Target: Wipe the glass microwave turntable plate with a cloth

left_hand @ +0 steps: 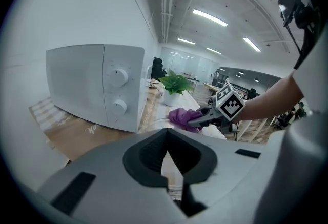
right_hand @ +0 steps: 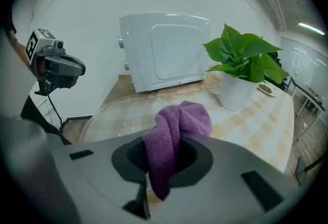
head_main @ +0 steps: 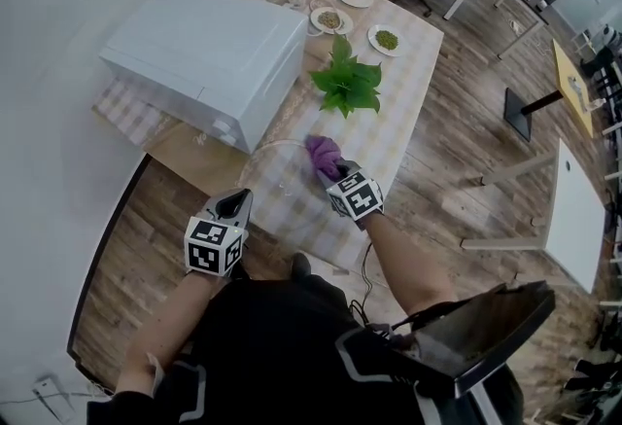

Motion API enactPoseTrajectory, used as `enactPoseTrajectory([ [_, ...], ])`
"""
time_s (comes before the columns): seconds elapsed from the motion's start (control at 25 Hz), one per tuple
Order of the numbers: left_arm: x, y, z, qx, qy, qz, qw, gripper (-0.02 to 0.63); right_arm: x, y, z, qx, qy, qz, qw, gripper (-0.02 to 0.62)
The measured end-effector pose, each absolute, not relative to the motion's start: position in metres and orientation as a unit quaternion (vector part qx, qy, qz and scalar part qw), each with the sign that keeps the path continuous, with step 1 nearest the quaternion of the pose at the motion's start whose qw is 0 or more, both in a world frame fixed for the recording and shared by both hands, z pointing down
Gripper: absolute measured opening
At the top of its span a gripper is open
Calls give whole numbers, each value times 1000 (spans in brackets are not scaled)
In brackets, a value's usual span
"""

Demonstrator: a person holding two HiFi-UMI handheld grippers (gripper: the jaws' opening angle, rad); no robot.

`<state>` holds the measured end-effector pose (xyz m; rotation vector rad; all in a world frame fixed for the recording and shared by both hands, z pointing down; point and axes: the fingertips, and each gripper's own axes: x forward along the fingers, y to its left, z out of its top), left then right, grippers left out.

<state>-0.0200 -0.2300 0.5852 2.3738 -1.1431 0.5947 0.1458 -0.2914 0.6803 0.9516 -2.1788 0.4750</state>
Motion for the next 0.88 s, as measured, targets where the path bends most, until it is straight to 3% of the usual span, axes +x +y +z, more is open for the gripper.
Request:
enactPoseTrajectory([
  [0.88,-32,-208,584,862,-413,193,221,9,79,-221,695,295,-850,220,378,56],
])
